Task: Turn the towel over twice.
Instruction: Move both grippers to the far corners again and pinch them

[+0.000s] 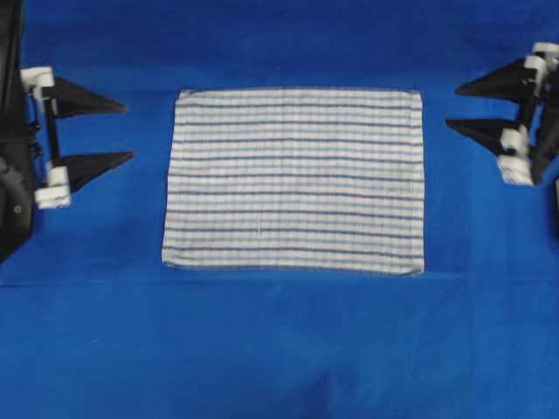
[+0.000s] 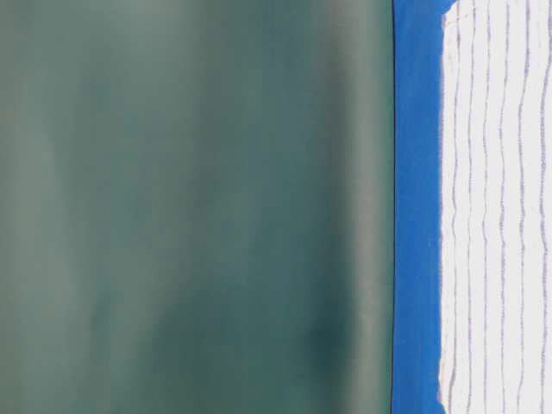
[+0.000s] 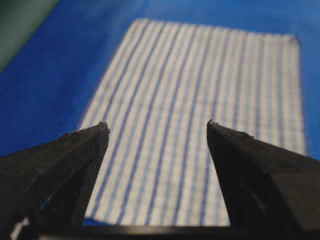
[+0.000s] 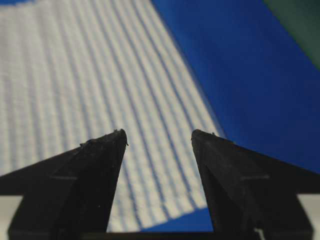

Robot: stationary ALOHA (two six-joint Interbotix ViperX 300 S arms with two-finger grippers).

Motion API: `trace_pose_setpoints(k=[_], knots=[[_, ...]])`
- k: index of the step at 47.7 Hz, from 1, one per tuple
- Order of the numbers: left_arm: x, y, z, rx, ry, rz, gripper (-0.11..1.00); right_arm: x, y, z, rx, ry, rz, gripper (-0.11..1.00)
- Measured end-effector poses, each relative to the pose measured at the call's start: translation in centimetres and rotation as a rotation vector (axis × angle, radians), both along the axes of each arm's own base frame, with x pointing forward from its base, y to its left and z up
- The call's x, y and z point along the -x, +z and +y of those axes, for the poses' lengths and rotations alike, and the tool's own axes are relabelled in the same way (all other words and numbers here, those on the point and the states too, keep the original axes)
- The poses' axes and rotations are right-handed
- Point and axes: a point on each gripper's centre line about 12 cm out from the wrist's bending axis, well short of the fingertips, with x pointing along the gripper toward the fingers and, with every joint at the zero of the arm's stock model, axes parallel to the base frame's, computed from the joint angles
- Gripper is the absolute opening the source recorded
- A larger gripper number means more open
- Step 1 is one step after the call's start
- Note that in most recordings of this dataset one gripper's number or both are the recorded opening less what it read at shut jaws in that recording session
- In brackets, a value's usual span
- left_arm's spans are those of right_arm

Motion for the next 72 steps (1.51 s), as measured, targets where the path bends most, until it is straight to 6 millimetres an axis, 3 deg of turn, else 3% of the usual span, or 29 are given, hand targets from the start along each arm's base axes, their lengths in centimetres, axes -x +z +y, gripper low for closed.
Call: trace_pose_setpoints(k=[26, 36, 49, 53, 57, 66, 72], knots=[[-6.2, -7.9, 7.1, 0.098, 0.197, 0.321, 0.74, -2.2, -8.3, -6.9, -0.152, -0.191, 0.305, 0.64], [-6.9, -10.9, 9.2, 0.116, 0.25, 0.354, 0.74, -3.2, -10.3, -8.6, -0.182, -0.18, 0.318, 0.64], [-6.7, -12.8, 10.8, 0.13, 0.301, 0.366, 0.72, -4.4, -12.9, -9.8, -0.221, -0.172, 0.363, 0.64], [-6.8, -13.0, 11.2, 0.132, 0.309, 0.369, 0.66, -4.4, -13.0, -9.9, -0.222, -0.171, 0.366, 0.63], [-6.9, -13.2, 11.3, 0.133, 0.309, 0.375, 0.48, -4.4, -13.1, -9.9, -0.227, -0.175, 0.366, 0.56], [-7.4, -13.7, 11.6, 0.146, 0.306, 0.406, 0.06, -4.3, -13.2, -9.9, -0.227, -0.175, 0.37, 0.04], [-7.5, -13.6, 11.6, 0.152, 0.305, 0.419, 0.02, -4.3, -13.2, -9.8, -0.229, -0.174, 0.367, 0.03]])
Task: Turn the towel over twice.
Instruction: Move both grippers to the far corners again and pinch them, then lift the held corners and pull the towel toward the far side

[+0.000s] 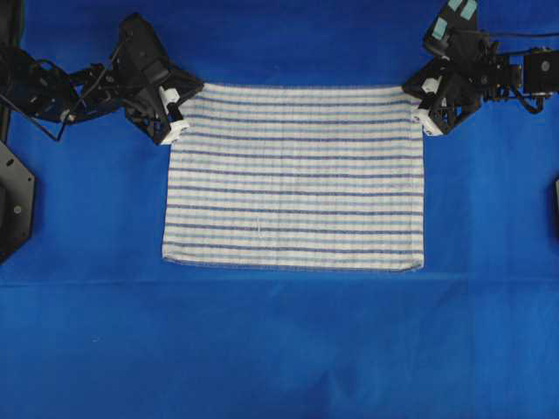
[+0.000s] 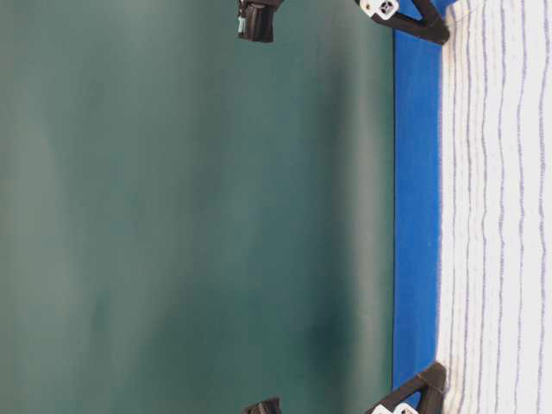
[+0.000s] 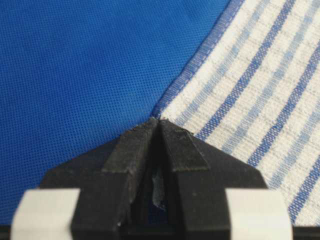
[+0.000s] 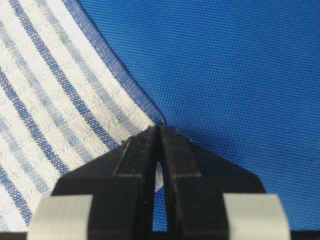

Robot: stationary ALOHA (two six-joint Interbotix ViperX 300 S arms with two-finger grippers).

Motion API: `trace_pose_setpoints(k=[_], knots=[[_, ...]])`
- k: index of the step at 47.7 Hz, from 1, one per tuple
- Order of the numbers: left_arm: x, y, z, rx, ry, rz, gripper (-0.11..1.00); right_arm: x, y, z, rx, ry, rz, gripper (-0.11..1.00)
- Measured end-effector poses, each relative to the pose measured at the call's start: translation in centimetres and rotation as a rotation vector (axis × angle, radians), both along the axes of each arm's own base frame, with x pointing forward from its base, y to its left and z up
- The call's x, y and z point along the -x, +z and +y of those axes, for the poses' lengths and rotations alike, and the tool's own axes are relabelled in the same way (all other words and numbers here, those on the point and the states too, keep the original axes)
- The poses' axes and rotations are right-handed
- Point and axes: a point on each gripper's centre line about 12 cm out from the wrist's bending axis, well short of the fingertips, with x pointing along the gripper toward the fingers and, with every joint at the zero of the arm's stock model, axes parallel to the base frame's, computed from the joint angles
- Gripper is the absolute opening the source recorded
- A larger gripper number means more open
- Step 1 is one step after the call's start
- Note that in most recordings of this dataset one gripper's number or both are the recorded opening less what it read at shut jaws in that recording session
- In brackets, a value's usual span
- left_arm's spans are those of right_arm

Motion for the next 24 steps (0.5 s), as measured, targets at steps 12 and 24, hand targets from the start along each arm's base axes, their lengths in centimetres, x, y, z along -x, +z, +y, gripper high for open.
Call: trace_pose_setpoints(k=[12, 24], knots=[[0.1, 0.2, -0.1, 0.004, -0.001, 0.008, 0.02, 0.1, 0.4, 0.0, 0.007, -0.005, -0.002, 0.03], [0.1, 3.6, 0.7, -0.039, 0.004, -0.028, 0.02, 0.6, 3.7, -1.3, 0.078, -0.057, -0.057, 0.03]])
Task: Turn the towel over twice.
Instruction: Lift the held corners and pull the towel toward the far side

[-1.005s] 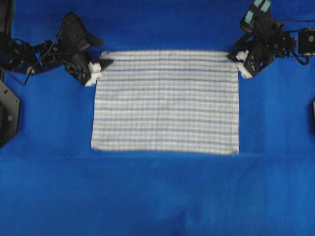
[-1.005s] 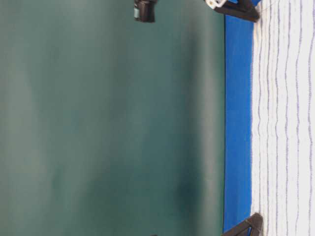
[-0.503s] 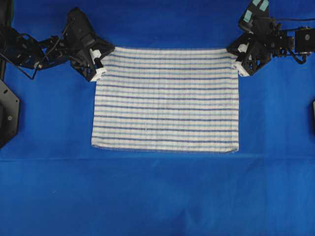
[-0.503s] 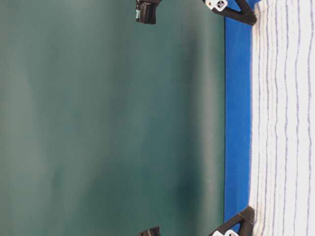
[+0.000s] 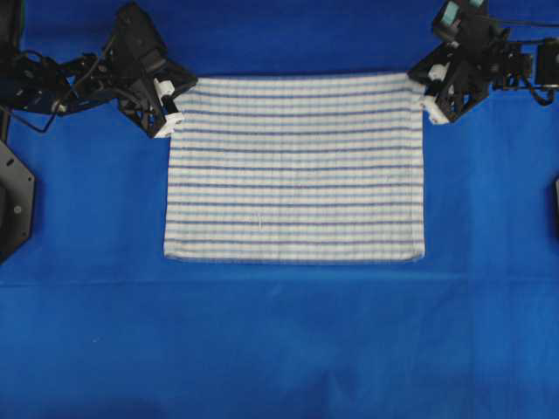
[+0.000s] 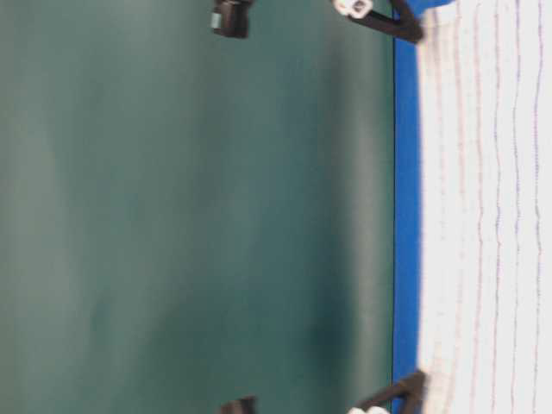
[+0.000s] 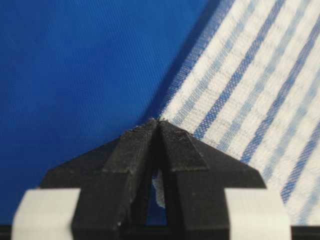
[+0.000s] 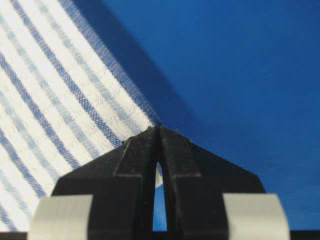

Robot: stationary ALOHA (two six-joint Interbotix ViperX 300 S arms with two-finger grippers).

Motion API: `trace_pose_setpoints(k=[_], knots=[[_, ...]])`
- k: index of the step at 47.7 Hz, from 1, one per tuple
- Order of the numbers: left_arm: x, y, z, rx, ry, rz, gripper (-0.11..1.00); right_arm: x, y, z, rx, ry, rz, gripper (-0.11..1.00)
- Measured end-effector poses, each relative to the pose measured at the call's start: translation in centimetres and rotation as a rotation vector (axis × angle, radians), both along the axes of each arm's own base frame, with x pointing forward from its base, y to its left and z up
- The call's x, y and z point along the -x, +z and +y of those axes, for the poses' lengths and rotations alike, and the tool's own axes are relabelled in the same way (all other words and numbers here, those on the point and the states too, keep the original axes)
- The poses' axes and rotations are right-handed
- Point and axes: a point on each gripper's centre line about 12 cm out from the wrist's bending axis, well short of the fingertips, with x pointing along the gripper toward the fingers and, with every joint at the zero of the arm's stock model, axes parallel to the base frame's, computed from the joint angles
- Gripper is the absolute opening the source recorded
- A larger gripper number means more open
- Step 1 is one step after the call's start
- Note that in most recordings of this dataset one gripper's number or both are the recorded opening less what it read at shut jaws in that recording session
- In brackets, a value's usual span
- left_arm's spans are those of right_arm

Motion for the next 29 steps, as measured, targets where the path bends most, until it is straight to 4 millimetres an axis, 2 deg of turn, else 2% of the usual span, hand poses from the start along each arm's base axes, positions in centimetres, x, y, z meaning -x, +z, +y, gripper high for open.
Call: trace_pose_setpoints(k=[9, 16, 23, 29], knots=[[-0.3, 4.7, 2.1, -0.103, 0.008, -0.047, 0.02, 1.1, 4.1, -2.3, 0.091, -0.096, -0.04, 0.03], [-0.7, 8.8, 3.6, -0.194, 0.01, -0.092, 0.02, 1.6, 8.5, -3.6, 0.191, -0.145, -0.083, 0.03], [-0.9, 12.4, 4.6, -0.253, 0.032, -0.159, 0.02, 1.9, 12.6, -4.0, 0.282, -0.163, -0.133, 0.03], [-0.9, 14.9, 4.7, -0.288, 0.037, -0.205, 0.02, 2.2, 15.3, -3.8, 0.332, -0.173, -0.191, 0.03]])
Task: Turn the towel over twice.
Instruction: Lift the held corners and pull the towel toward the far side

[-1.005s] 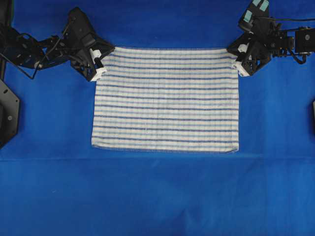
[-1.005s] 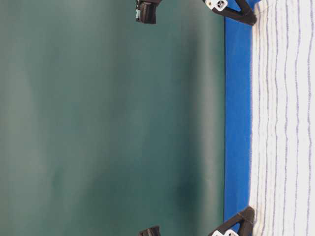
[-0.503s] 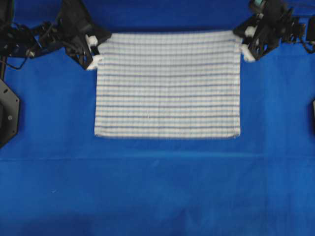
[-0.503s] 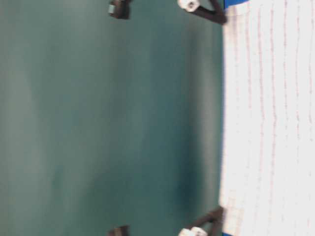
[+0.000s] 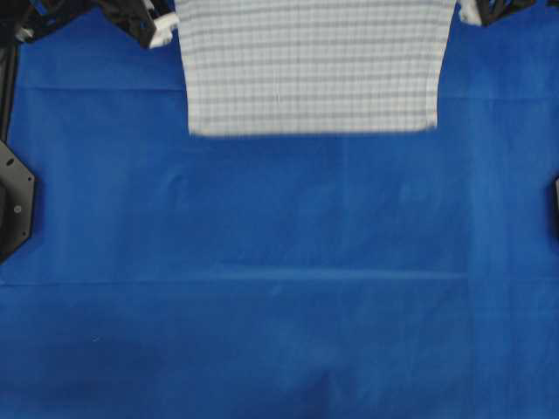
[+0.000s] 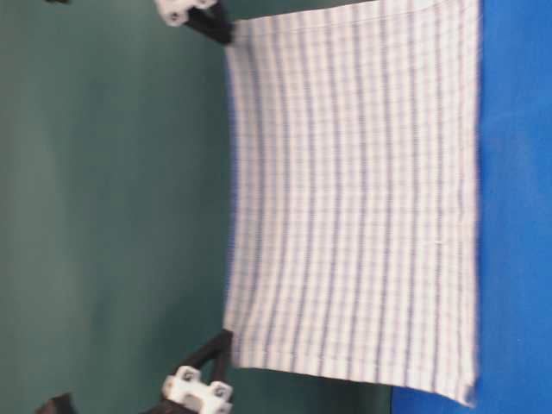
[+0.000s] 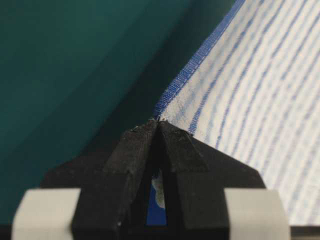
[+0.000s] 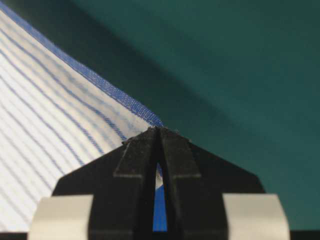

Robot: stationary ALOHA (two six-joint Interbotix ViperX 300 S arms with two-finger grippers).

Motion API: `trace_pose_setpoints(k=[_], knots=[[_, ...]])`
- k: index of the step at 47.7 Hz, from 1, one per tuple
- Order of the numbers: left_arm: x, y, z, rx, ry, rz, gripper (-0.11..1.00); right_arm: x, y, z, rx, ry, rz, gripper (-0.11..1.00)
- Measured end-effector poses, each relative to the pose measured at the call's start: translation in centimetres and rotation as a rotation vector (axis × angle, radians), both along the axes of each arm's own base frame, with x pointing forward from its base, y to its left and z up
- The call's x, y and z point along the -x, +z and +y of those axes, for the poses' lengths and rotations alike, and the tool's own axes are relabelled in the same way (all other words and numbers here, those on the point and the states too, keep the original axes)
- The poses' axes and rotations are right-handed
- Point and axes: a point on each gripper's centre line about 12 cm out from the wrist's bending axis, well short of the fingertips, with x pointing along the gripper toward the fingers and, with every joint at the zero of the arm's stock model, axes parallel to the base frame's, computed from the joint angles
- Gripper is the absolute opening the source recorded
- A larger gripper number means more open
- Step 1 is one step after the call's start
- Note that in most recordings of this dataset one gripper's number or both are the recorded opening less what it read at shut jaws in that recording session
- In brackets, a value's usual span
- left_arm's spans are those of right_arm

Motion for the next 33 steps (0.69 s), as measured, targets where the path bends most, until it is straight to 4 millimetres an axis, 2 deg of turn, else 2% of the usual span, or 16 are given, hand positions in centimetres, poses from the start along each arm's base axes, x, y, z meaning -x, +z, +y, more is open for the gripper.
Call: trace_pose_setpoints(k=[12, 23, 33], knots=[[0.6, 4.1, -0.7, -0.034, -0.006, -0.042, 0.02, 0.8, 3.2, 1.3, 0.067, 0.008, -0.073, 0.03], [1.0, 5.3, -1.3, -0.056, -0.016, -0.067, 0.02, 1.3, 5.1, 2.6, 0.104, 0.019, -0.101, 0.03], [1.1, 6.0, -1.7, -0.07, -0.023, -0.08, 0.02, 1.6, 5.5, 3.0, 0.111, 0.014, -0.106, 0.03]])
